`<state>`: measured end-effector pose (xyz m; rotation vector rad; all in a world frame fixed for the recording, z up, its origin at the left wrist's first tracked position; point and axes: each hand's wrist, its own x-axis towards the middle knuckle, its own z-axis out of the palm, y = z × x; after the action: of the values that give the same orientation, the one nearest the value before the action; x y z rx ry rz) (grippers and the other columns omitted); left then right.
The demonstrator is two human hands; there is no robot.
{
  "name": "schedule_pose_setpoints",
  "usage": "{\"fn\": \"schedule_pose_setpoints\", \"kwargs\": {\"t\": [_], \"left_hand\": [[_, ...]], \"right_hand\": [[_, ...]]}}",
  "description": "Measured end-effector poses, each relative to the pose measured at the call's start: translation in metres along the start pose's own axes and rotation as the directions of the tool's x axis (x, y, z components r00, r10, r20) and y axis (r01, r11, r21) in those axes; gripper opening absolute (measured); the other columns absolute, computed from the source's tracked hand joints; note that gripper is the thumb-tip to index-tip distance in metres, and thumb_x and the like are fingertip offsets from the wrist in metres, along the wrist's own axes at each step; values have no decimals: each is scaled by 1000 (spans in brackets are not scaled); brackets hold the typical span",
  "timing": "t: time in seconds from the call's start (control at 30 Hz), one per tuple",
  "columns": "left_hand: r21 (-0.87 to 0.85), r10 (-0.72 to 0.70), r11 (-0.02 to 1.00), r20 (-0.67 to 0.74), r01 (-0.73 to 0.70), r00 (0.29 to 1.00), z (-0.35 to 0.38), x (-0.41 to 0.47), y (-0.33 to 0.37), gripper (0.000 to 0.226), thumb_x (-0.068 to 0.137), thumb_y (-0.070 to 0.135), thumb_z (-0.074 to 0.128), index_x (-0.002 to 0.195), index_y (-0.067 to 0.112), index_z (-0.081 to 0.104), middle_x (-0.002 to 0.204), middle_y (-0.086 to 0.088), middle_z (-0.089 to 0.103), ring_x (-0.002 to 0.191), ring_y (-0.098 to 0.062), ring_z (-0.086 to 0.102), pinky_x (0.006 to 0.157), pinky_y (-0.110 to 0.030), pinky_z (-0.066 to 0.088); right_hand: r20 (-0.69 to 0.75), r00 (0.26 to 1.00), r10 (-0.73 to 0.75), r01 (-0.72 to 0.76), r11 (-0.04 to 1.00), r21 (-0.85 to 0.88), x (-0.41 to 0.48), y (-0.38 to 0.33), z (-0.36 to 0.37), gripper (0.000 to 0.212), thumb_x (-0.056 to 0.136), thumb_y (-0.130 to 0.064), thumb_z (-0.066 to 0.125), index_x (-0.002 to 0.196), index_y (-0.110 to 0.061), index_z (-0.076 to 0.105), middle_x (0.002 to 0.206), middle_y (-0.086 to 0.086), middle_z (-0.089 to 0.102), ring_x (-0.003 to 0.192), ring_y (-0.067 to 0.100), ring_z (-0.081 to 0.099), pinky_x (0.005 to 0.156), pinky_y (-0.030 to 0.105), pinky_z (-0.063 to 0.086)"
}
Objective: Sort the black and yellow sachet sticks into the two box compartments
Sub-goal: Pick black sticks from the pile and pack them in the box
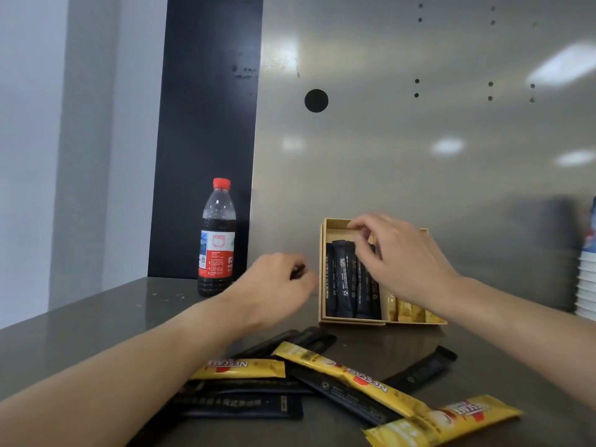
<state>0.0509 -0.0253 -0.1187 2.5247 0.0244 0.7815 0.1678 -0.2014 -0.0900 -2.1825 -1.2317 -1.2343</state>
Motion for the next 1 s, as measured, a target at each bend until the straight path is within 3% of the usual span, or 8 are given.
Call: {"fn": "schedule_pose_setpoints", "kwargs": {"t": [0.07, 0.17, 0.33, 0.43, 0.5, 0.63, 0.9, 1.0], "left_hand": [[-240, -50, 970, -19, 44, 999, -5, 5, 1, 25, 102, 28, 44, 102, 21, 68, 74, 7, 61, 63, -12, 55, 55, -26, 41], [-564, -84, 821, 36, 90, 996, -9, 10, 2, 26, 104, 20, 42, 104, 14, 68, 64, 5, 47, 54, -11, 39, 44, -25, 29], [-674, -16, 738, -19, -1, 1000, -4, 7, 7, 33, 110, 28, 32, 96, 10, 55, 67, -3, 54, 59, -17, 59, 56, -31, 49], [-643, 13, 759, -142, -103, 990, -4, 2, 17, 33, 111, 25, 28, 99, 10, 54, 71, -8, 66, 69, -21, 67, 67, -23, 54], [-592, 43, 792, -194, -152, 980, -6, -1, 21, 33, 111, 25, 27, 104, 11, 56, 82, -7, 76, 77, -13, 67, 72, -15, 51], [-579, 31, 798, -235, -166, 971, -7, -3, 25, 32, 111, 29, 28, 101, 17, 55, 96, 0, 81, 69, 11, 59, 80, -28, 39], [-470, 105, 850, -288, -236, 952, -3, 0, 23, 27, 110, 29, 32, 104, 15, 55, 98, 4, 81, 75, 11, 60, 85, -25, 39], [-387, 106, 898, -272, -210, 956, -2, 1, 22, 28, 108, 32, 34, 110, 15, 56, 97, 8, 80, 76, -8, 61, 77, -24, 47]], "right_hand": [[-14, 1000, 4, -3, 998, 55, -2, 3, -10, 20, 102, -26, 45, 115, -24, 60, 93, -16, 61, 69, 1, 53, 58, 14, 37], [-9, 1000, 23, -21, 985, 171, -15, 5, -15, 15, 100, -19, 49, 105, -25, 62, 75, -15, 60, 62, 6, 56, 55, 14, 37], [100, 993, 65, -90, 956, 280, -41, -6, -6, 12, 98, -21, 54, 104, -29, 61, 58, -9, 57, 61, 7, 58, 62, 13, 41], [164, 985, 59, -115, 927, 358, -50, -20, 0, 8, 100, -34, 53, 99, -32, 61, 59, -5, 58, 58, 7, 57, 61, 15, 42], [217, 975, 55, -145, 893, 426, -54, -28, 0, 20, 98, -49, 49, 98, -34, 63, 69, -6, 64, 64, 6, 59, 59, 19, 44], [298, 954, 38, -198, 826, 528, -58, -41, -1, 39, 89, -66, 50, 101, -34, 67, 82, -12, 68, 74, 6, 64, 69, 29, 57], [312, 950, 17, -236, 694, 681, -57, -45, 3, 24, 90, -50, 64, 101, -30, 72, 87, -9, 71, 81, 12, 66, 76, 30, 58], [325, 945, 45, -267, 682, 681, -56, -40, 4, 14, 92, -36, 68, 98, -26, 73, 85, -4, 72, 78, 12, 67, 74, 29, 58]]}}
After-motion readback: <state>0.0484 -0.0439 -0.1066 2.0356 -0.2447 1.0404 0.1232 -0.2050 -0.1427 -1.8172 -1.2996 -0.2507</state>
